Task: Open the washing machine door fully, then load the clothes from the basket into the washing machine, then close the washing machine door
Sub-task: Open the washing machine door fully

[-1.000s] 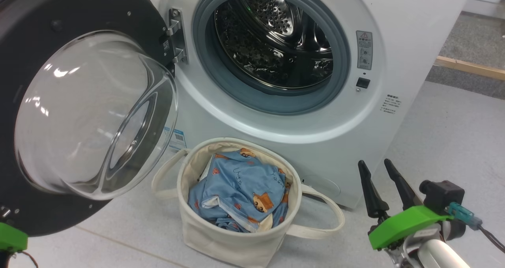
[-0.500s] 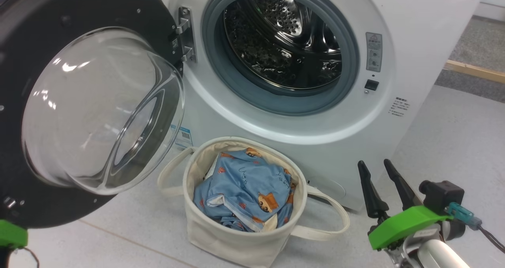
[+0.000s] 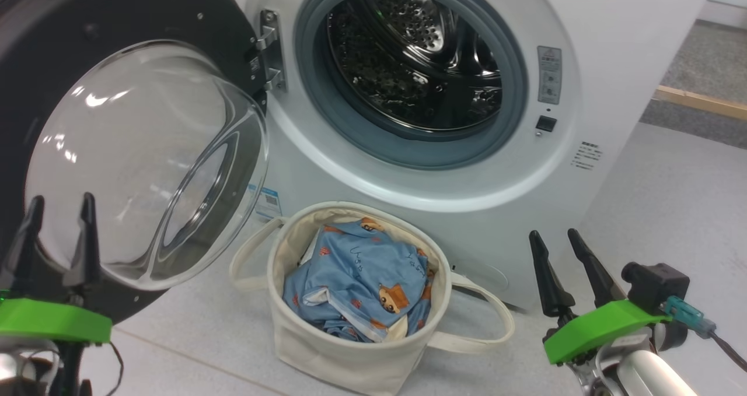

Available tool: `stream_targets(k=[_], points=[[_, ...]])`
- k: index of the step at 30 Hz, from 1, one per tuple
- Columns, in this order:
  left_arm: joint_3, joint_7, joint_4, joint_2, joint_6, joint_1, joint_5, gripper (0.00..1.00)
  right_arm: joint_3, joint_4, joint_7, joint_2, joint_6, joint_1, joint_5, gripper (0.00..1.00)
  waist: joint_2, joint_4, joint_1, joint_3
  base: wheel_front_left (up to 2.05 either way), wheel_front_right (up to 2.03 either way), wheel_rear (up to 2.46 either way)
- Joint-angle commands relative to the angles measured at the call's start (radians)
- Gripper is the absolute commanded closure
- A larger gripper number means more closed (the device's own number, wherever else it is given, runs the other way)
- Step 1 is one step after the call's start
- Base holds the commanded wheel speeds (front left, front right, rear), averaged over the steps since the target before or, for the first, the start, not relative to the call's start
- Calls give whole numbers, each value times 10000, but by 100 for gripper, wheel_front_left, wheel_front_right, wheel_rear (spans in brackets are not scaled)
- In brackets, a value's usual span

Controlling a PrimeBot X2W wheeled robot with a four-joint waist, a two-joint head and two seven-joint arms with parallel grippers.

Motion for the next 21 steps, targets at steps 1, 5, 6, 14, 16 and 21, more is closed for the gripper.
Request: stream_targets(k=[1, 5, 6, 14, 16, 21], points=[[344, 52, -470, 270, 89, -264, 2, 0, 59, -349, -126, -36, 6, -328, -70, 0, 0, -79, 0, 7, 0, 0, 0], [167, 238, -992, 111, 210, -20, 15, 0, 88, -374, -126, -28, 6, -345, -94, 0, 0, -382, 0, 20, 0, 0, 0], [134, 267, -1100, 74, 239, 21, 14, 0, 90, -379, -126, -33, 6, -349, -96, 0, 0, -468, 0, 22, 0, 0, 0], [-49, 339, -1677, -166, 434, 142, -14, 0, 140, -420, -126, -136, 6, -459, -124, 0, 0, -1323, 0, 46, 0, 0, 0], [-81, 335, -1668, -194, 459, 169, -18, 0, 198, -428, -126, -152, 6, -494, -121, 0, 0, -1583, 0, 57, 0, 0, 0], [-179, 238, -1342, -190, 351, 313, -27, 0, 278, -462, -126, -234, 6, -579, -107, 0, 0, -2314, 0, 112, 0, 0, 0]])
